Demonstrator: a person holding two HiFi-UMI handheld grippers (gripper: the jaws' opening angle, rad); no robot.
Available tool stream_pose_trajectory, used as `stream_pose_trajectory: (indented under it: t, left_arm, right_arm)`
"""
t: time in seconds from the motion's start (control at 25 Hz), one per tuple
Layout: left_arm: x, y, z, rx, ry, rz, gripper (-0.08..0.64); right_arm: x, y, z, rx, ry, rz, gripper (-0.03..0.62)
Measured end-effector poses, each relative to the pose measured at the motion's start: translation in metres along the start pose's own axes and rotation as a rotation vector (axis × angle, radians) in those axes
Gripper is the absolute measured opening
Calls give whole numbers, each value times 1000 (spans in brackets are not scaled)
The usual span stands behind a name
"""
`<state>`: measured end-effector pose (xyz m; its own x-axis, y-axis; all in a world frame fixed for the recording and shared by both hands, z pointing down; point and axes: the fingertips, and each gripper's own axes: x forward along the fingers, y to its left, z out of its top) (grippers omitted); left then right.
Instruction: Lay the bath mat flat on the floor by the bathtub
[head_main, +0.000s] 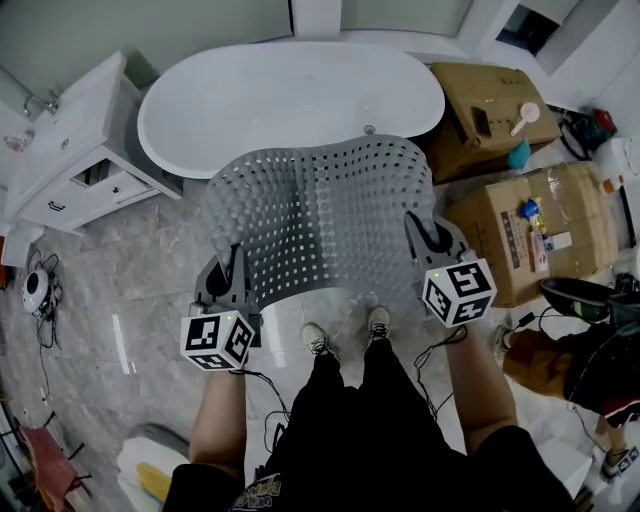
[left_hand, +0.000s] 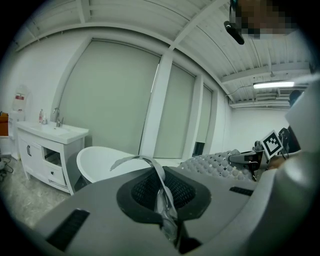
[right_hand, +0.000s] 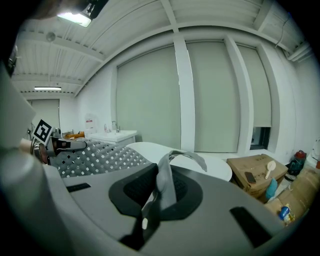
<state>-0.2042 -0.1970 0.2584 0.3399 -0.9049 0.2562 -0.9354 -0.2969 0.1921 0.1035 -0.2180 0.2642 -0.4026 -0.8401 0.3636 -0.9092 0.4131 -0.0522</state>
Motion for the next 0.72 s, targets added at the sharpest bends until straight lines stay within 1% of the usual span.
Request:
stream_pose_trajectory:
  t: [0.16,0.44,0.56,0.72]
  left_arm:
    - [13,-14,-13,0,8,15,32]
    - [36,-31,-40,26,37,52,32]
    - [49,-32,-56,38,53,71,32]
    - [67,-32,-85,48,77,93,32]
  right_arm:
    - [8,-22,-15,2,18,13,31]
    - [29,-54,-49,7,41,46,31]
    - [42,-63,-66,-4,49,64,31]
    - [59,-75,-96,-26,65,77,31]
